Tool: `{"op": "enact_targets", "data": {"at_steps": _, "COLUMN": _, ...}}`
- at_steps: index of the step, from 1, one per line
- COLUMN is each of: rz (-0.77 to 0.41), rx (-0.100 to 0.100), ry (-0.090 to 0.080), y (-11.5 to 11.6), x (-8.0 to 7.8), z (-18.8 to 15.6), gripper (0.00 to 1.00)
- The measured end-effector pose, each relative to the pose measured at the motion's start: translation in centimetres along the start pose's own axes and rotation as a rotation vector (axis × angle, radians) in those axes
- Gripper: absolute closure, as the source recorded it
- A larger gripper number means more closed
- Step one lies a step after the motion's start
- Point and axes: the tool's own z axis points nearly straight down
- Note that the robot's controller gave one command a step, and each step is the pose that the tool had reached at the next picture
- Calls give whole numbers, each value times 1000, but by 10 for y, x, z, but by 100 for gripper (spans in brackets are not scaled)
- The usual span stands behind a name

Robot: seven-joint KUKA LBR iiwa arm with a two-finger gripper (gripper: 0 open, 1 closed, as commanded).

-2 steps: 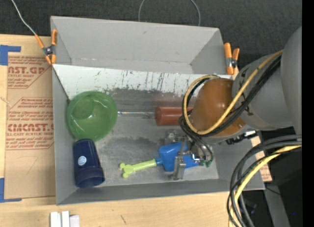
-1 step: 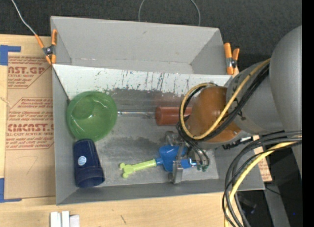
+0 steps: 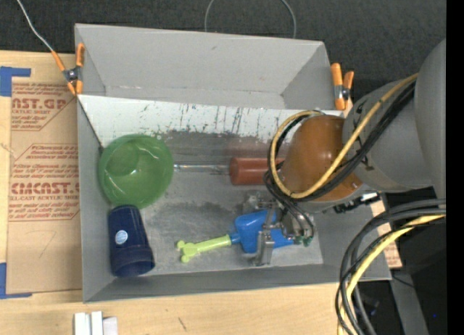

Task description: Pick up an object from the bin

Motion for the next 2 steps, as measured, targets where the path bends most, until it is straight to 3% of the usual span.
{"op": "enact_targets", "data": {"at_steps": 1, "rz": -145, "rx": 0, "ry": -18, "y": 2, "x": 19, "z": 7, "gripper": 0}}
{"op": "enact_targets", "data": {"at_steps": 2, "rz": -1, "rx": -1, "ry": 0, "y": 1, "x": 0, "z": 1, "gripper": 100}}
